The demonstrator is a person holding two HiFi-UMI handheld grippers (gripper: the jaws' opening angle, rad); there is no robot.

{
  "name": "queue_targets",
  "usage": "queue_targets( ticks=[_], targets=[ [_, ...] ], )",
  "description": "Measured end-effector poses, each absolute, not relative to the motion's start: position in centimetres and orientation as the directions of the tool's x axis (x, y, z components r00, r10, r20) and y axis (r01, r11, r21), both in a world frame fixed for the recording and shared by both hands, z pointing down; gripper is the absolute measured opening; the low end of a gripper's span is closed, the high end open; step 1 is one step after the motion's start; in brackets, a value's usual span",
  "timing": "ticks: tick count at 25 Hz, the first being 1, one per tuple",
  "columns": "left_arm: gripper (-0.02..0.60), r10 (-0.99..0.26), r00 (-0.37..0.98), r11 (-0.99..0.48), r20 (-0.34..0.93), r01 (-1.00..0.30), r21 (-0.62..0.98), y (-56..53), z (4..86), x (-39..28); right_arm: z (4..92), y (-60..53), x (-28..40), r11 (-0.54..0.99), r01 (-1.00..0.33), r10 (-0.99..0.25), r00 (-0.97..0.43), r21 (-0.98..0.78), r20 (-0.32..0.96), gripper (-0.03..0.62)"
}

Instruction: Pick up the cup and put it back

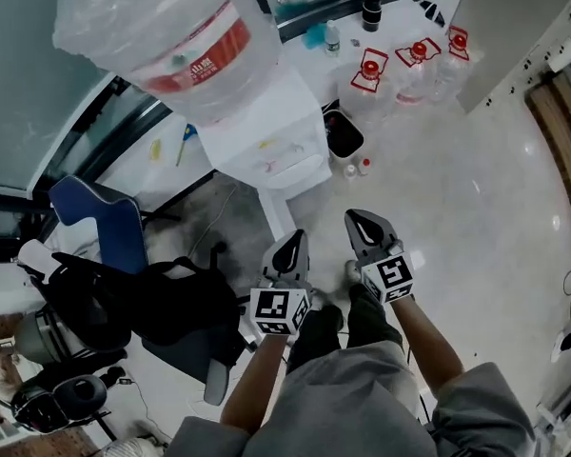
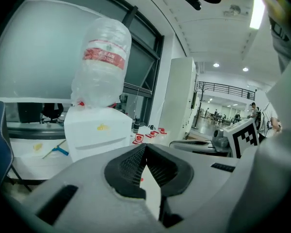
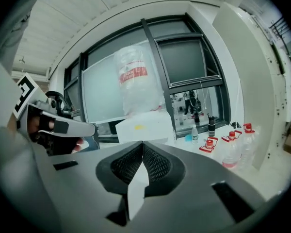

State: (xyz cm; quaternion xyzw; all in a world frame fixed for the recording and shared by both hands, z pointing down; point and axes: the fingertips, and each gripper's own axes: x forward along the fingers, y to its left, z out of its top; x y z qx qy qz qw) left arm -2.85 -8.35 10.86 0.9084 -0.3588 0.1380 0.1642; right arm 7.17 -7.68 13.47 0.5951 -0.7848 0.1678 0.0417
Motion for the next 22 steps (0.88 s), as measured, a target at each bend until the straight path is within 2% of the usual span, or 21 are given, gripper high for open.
queue_targets(
  ticks=[9, 22],
  targets=[
    [0.009, -0.582, 0.732, -0.722, 0.353, -0.665, 0.188, -11.5, 20.1, -5.1, 21.6, -10.9, 5.7, 0.14, -0.978, -0.95, -0.176, -0.153, 0.259, 0.012],
    [0.009, -0.624, 0.701, -0.669, 0.346, -0.708, 0.226, -15.6, 40.8, -2.4, 43.5, -15.3, 5.1, 0.202, -0.971, -0.926, -0.232, -0.129, 0.299, 0.012]
  ],
)
